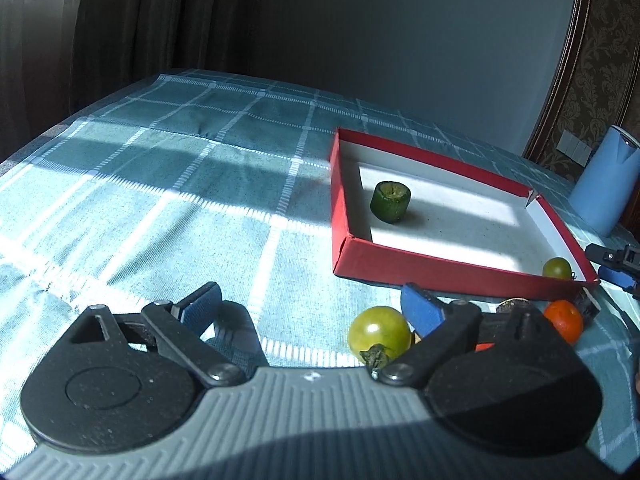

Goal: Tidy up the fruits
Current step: 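Move both tools back toward the remaining fruits, then grasp the yellow-green tomato with the left tool while the right tool grasps the dark wooden cylinder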

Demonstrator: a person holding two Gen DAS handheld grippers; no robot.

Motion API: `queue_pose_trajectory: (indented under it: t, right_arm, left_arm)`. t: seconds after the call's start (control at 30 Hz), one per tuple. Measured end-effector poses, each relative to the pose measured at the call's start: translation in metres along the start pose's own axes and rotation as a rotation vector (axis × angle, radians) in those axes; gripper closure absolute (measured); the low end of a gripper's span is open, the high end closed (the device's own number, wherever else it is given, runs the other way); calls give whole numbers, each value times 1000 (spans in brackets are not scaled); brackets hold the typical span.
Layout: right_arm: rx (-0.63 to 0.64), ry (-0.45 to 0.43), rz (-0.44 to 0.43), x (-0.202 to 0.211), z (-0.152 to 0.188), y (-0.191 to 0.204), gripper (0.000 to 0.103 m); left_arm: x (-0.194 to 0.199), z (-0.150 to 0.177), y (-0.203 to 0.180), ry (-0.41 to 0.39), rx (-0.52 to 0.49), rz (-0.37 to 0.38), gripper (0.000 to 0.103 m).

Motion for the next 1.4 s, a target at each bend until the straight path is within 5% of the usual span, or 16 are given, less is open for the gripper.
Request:
queue_pose_trajectory:
  t: [0.17,0.53,0.73,0.83,0.97,1.2,1.4]
  right_arm:
    - [-7,-7,8,2,0,-1,39]
    - [-4,38,-30,-5,2,5,39]
    - [27,51,-19,-7,4,8,39]
    - [32,46,-14,-6,4,8,39]
    - [24,48,-18,-6,4,7,39]
    - [52,32,18,-3,3,8,39]
    - [62,-6,35,6,-1,7,39]
  left_arm:
    - [16,6,-1,-29,-87,68,8]
    - [27,19,-22,-136,-374,-40,8]
    - [8,21,-52,-138,-517,-94,21]
    - [3,19,-50,-123,-495,-71,25]
    - [1,17,-45,-86,-438,30,43]
    - [6,22,-48,-97,-446,58,70]
    - [10,12,-29,-125,-325,28,71]
Point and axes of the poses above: each gripper's, at about its wrist camera, not at the fingertips, and x roughly against the way its jaws point, y to its left, z to its underside, the point moved 4 cm from there along -x, roughly the way its jaws point, and after that the axes turned 10 degrees about -z, right-handed, at the moved point
